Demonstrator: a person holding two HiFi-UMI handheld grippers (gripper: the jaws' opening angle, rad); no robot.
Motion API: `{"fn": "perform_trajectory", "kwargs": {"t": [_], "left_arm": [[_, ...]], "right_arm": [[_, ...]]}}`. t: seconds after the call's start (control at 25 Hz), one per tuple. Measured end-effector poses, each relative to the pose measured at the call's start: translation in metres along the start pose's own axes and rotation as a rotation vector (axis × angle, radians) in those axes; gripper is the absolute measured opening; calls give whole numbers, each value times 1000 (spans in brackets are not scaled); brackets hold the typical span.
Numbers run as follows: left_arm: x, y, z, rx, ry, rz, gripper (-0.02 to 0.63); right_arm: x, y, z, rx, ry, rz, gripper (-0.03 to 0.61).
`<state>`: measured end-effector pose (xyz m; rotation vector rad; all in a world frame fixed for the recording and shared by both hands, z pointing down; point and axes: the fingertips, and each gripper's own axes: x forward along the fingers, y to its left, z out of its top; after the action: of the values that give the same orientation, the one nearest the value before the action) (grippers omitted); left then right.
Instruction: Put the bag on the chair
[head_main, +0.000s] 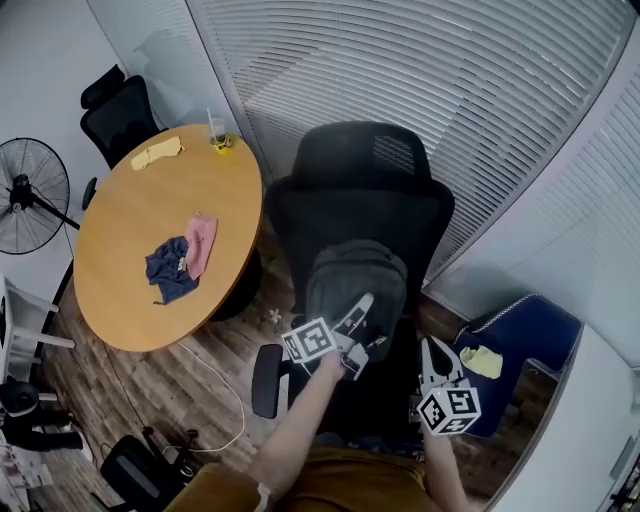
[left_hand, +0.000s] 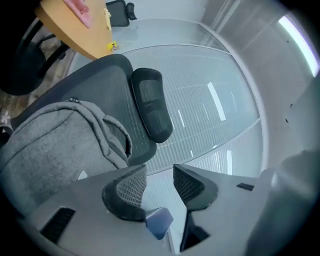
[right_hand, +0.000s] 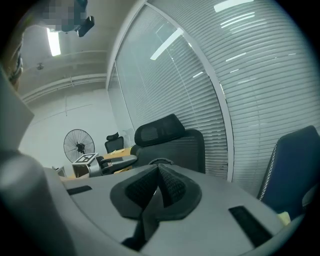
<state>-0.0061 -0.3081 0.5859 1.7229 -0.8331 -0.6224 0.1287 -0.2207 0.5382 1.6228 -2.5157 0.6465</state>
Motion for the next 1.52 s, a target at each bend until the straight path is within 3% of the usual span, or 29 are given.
{"fn": "perform_trajectory", "kwargs": {"t": [0.2,0.4,0.6,0.76,0.92,1.16,1.52], "left_arm": [[-27,-26,-3,161,43,11,152],[-59,-58,0,446,56,61,44],[-85,-80,-16,641,189,117,26],[-102,-104,-30,803,244,126,23],[-113,-116,-38,828,223,119,23],[-129,-120,-45,938,209,136,23],[-135,-119,-42,907,196,121,23]], "right_arm": [[-23,17,5,-13,-37,-12,11],[-41,33,14,-19,-80,-9,11],[-58,53,26,10,-145,-2,11],[-72,69,30,-55,-148,5,11],[-88,73,23,-57,-153,-3,11],[-99,79,12,-55,-140,-28,11],[-103,81,12,-77,-136,-46,11]]}}
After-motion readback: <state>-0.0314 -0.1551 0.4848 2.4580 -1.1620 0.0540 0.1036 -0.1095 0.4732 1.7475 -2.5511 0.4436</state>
